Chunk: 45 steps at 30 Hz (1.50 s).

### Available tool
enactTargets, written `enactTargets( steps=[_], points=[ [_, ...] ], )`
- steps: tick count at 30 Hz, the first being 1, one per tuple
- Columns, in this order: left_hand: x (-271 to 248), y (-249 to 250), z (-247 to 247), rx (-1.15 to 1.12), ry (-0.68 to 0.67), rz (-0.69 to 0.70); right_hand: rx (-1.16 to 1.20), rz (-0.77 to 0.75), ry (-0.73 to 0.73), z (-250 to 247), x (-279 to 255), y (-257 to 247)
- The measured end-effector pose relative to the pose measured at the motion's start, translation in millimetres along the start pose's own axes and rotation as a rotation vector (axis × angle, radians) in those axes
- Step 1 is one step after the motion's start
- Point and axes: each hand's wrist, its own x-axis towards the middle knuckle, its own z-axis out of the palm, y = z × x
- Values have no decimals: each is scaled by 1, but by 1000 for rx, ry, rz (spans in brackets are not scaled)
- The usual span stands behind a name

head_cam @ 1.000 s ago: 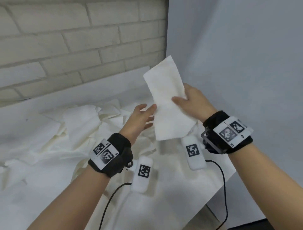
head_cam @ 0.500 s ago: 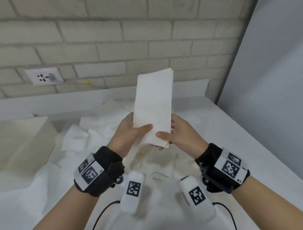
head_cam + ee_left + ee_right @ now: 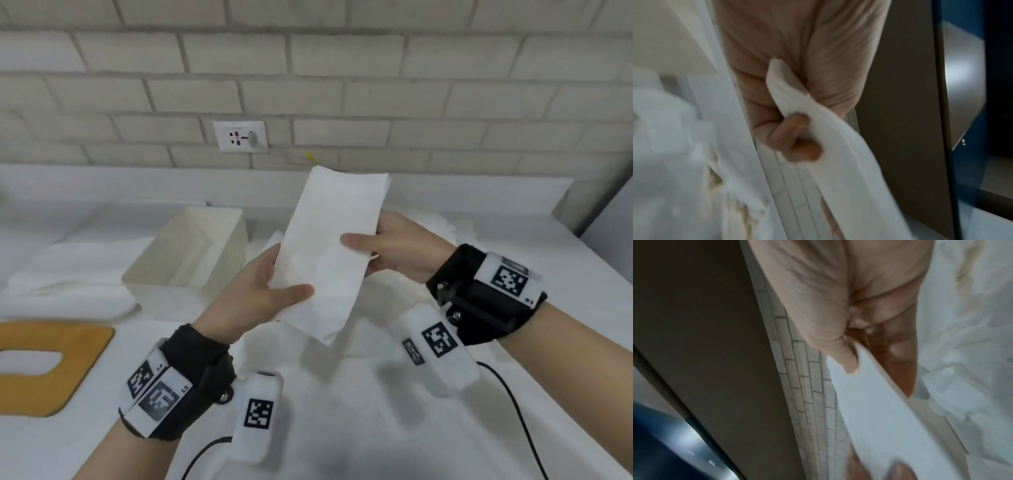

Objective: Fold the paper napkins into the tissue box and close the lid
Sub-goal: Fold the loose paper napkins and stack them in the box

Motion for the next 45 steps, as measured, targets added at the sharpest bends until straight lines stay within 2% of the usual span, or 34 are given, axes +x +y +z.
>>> enactTargets(
  steps=[2, 5, 9, 12, 16, 24, 29, 34, 36, 39, 41, 45],
  points=[
    [-13, -3, -23, 46, -36, -50, -46, -32, 83, 9, 18, -10],
    [-27, -9, -60, 133, -11, -99, -182, -108, 69, 28, 43, -25],
    [-29, -23, -104, 372, 331, -111, -291, -147, 58, 59, 78, -43],
    [-21, -37, -130, 519, 421, -148, -310, -180, 39, 83, 103, -51],
    [-5, -53, -145, 664, 386, -257, -358, -171, 39, 108, 133, -49],
    [-23, -57, -148, 724, 454, -314, -436, -143, 88, 123, 169, -32],
    [-58, -53, -152, 756, 416, -369, -632, -169, -9, 141, 181, -19],
    [-82, -46, -154, 755, 328, -504, -850, -140, -221, 164, 188, -6],
    [-83, -40, -157, 761, 310, -549, -920, -130, -223, 172, 193, -3],
    [-75, -34, -164, 801, 390, -553, -974, -157, -180, 182, 205, -2],
    [-70, -34, -166, 780, 393, -552, -1028, -186, -192, 187, 207, -2],
    [-64, -42, -163, 867, 225, -628, -1222, -209, -333, 198, 210, -3]
  ],
)
